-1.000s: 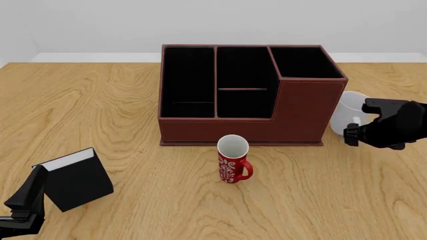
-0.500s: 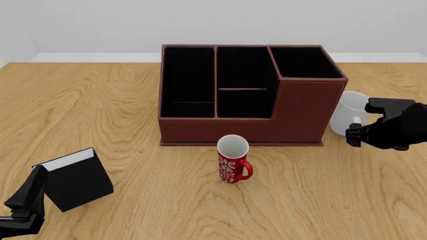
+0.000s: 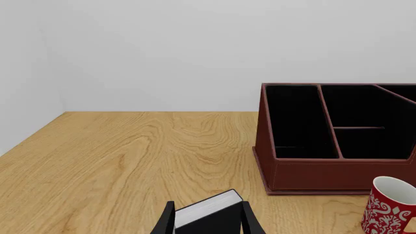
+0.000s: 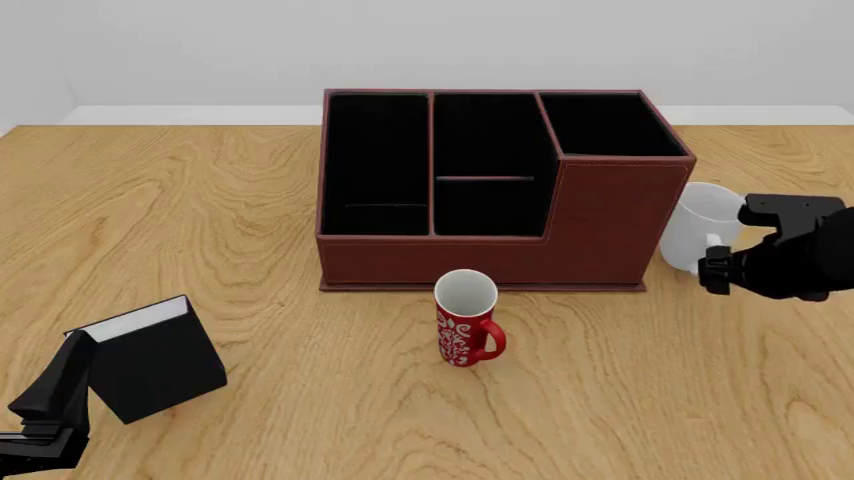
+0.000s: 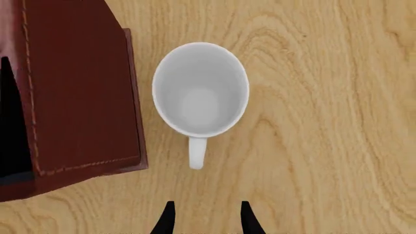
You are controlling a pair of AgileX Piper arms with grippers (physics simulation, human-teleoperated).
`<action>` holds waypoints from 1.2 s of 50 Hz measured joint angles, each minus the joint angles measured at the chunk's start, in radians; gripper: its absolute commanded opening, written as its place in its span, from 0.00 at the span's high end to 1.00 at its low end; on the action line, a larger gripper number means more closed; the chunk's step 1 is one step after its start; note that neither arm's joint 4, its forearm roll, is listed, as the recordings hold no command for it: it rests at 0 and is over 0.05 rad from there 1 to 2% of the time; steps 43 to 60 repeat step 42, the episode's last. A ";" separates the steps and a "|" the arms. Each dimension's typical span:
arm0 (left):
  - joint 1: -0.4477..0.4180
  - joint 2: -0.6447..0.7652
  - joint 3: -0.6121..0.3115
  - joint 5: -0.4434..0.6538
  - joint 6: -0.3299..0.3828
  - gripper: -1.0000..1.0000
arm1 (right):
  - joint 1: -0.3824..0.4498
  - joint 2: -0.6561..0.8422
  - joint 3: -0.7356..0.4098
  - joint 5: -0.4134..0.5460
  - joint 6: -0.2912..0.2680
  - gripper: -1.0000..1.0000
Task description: Pick up the white mug and place it to the right of the caddy.
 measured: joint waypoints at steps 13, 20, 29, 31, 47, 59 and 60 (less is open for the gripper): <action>0.000 0.000 0.000 0.000 0.000 0.00 | -0.002 -0.050 0.014 0.013 -0.011 0.00; 0.000 0.000 0.000 0.000 0.000 0.00 | -0.001 -0.075 0.019 0.021 -0.015 0.00; 0.000 0.000 0.000 0.000 0.000 0.00 | 0.003 -0.097 0.021 0.031 -0.017 0.00; 0.000 0.000 0.000 0.000 0.000 0.00 | 0.004 -0.101 0.021 0.032 -0.018 0.00; 0.000 0.000 0.000 0.000 0.000 0.00 | 0.005 -0.135 0.022 0.049 -0.023 0.00; 0.000 0.000 0.000 0.000 0.000 0.00 | 0.005 -0.135 0.022 0.049 -0.023 0.00; 0.000 0.000 0.000 0.000 0.000 0.00 | 0.005 -0.135 0.022 0.049 -0.023 0.00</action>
